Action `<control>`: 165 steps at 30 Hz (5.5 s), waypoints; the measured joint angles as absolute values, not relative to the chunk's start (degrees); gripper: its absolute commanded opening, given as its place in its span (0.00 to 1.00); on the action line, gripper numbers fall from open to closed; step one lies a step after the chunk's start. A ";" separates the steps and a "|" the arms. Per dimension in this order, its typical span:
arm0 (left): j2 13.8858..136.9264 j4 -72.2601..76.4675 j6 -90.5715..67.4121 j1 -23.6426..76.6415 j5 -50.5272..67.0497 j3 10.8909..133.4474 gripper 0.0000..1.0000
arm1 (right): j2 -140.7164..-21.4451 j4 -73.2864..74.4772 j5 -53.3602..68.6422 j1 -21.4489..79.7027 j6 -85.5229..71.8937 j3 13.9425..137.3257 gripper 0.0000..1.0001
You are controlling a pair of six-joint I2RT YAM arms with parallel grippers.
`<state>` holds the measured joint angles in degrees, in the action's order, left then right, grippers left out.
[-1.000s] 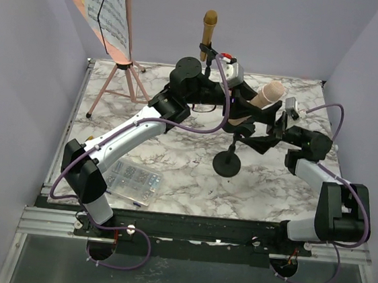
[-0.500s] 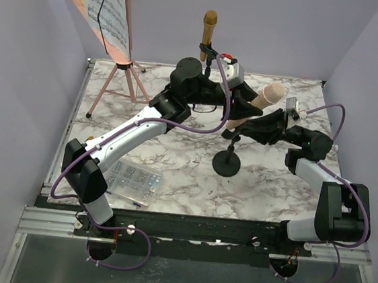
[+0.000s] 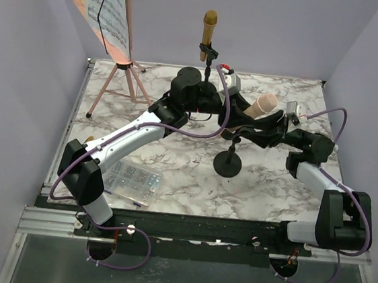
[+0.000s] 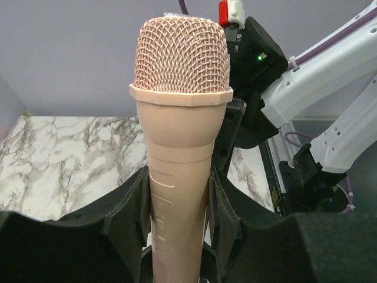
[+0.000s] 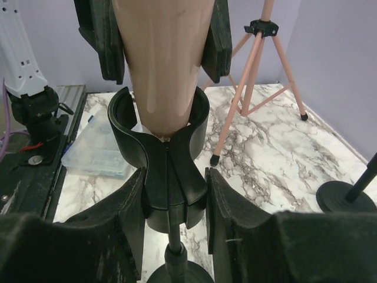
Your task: Set up the instrument practice props
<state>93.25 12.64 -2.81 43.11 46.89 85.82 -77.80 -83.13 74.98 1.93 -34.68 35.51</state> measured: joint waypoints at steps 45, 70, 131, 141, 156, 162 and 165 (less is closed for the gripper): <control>78.87 23.18 -13.32 41.85 29.41 67.20 0.99 | -54.83 10.92 34.20 2.15 -55.00 52.45 0.90; 58.94 17.78 -8.01 40.95 0.25 49.89 0.97 | -61.41 2.48 44.95 2.70 -65.60 46.78 0.58; 59.05 17.89 -8.05 41.76 -0.91 49.67 0.96 | -60.05 -5.23 41.98 3.03 -69.04 39.90 0.00; 59.05 17.89 -8.08 41.76 -0.93 49.67 0.95 | -64.05 -7.44 43.27 3.16 -71.72 42.63 0.00; 58.83 17.87 -7.64 41.76 -0.95 49.67 0.96 | -78.98 -24.40 43.27 3.18 -83.29 58.06 0.00; 58.50 17.87 -7.27 41.76 -1.17 49.67 0.95 | -88.82 -33.80 42.87 3.20 -89.49 58.13 0.00; 58.50 17.87 -7.16 41.76 -1.21 49.67 0.96 | -93.19 -36.99 42.76 3.20 -92.14 59.48 0.00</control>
